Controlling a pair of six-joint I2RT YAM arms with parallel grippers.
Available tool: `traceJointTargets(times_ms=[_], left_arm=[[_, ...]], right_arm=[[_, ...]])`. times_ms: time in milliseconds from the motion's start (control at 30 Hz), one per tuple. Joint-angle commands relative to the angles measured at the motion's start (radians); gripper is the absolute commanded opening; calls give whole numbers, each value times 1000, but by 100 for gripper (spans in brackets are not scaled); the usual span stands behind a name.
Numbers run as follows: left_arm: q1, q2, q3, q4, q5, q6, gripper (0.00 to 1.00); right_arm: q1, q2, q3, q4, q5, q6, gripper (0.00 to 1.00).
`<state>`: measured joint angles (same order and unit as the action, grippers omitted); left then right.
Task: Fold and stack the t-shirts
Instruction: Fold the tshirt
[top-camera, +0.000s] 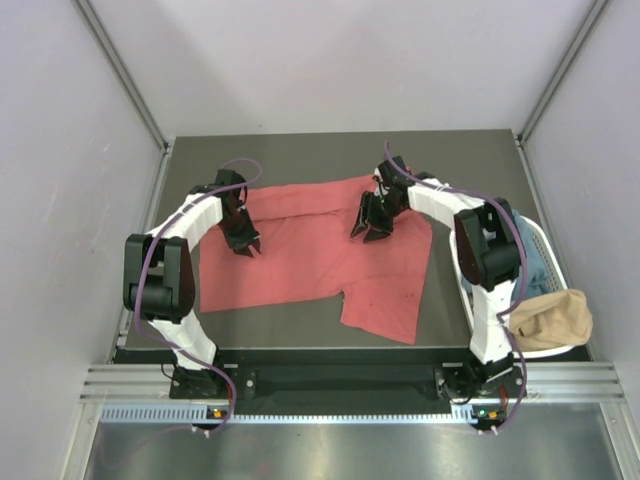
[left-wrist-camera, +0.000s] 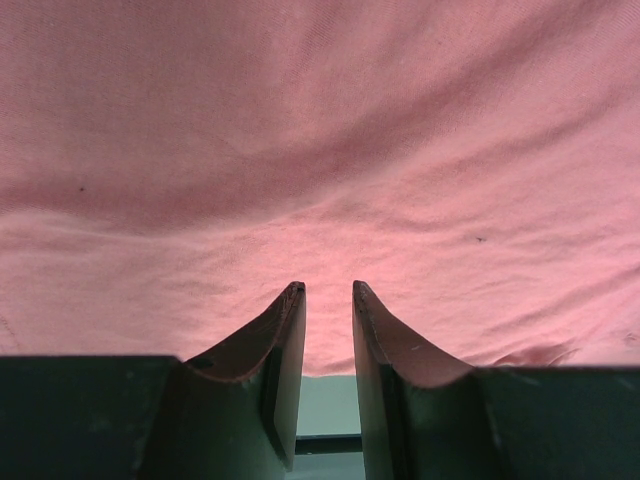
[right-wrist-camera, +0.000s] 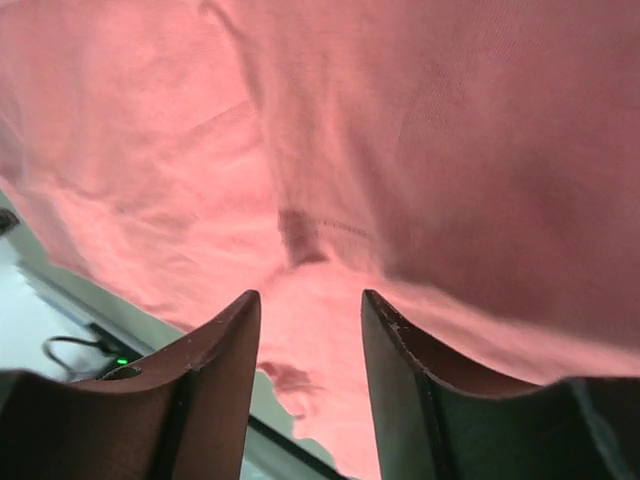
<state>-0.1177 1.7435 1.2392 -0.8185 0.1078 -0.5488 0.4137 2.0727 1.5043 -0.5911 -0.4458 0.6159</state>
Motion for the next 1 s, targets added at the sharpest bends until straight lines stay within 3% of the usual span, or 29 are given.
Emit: traceJointTargets(times_ms=[0, 33, 167, 300, 967], left_arm=[[3, -27, -3, 10, -3, -7, 31], [3, -25, -3, 10, -2, -7, 31], [3, -22, 6, 9, 4, -7, 31], [3, -10, 26, -1, 9, -2, 31], [3, -32, 22, -21, 4, 4, 31]], right_arm=[[-24, -149, 30, -33, 100, -191, 46], [-48, -187, 11, -35, 123, -208, 45], [-119, -259, -91, -10, 180, -254, 16], [-167, -275, -164, 13, 193, -268, 6], [-213, -115, -99, 123, 277, -226, 13]])
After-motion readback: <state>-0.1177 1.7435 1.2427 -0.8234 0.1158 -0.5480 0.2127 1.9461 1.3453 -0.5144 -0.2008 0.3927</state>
